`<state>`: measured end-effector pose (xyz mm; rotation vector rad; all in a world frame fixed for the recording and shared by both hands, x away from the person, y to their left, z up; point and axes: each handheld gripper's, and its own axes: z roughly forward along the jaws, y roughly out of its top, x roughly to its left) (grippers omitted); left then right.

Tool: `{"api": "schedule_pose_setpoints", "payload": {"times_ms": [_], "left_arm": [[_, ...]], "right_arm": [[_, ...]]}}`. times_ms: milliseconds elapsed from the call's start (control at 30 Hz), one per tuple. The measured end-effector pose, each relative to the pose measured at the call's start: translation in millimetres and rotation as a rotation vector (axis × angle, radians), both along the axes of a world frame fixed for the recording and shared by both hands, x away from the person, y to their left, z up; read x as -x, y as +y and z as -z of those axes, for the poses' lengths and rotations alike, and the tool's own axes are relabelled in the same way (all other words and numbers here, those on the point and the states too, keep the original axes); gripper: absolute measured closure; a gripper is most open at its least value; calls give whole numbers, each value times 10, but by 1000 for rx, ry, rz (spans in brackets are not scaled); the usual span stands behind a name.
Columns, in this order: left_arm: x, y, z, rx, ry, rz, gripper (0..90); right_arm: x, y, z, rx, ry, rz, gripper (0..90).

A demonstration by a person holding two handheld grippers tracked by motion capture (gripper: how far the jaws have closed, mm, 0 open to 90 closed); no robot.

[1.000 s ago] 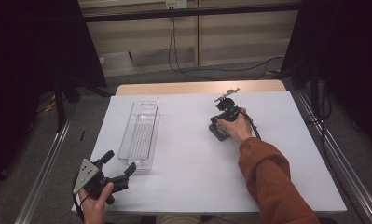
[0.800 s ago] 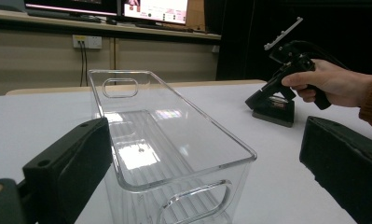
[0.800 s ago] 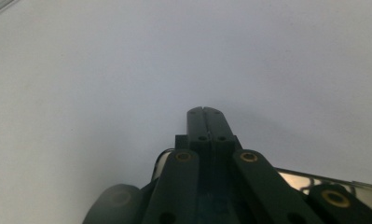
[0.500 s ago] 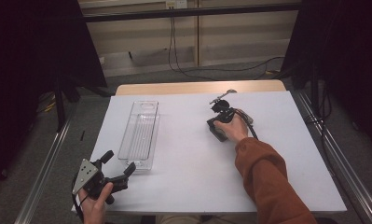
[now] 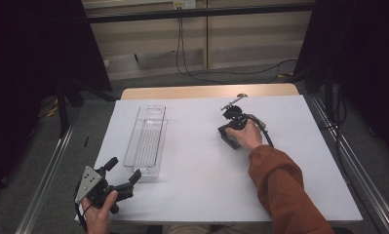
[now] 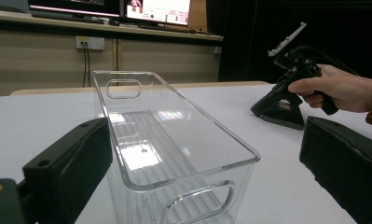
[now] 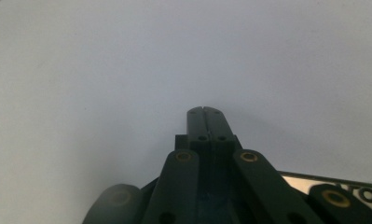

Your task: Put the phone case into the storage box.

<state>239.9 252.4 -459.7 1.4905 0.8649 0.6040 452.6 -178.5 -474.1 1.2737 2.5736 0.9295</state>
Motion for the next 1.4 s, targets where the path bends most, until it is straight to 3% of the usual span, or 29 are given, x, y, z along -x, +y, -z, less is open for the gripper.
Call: {"api": "schedule_pose_setpoints", "payload": {"times_ms": [1400], "left_arm": [[2,3,1,-6,2,-4,25]], "right_arm": [[235,-170,-5,-16,24,-31,900]]}}
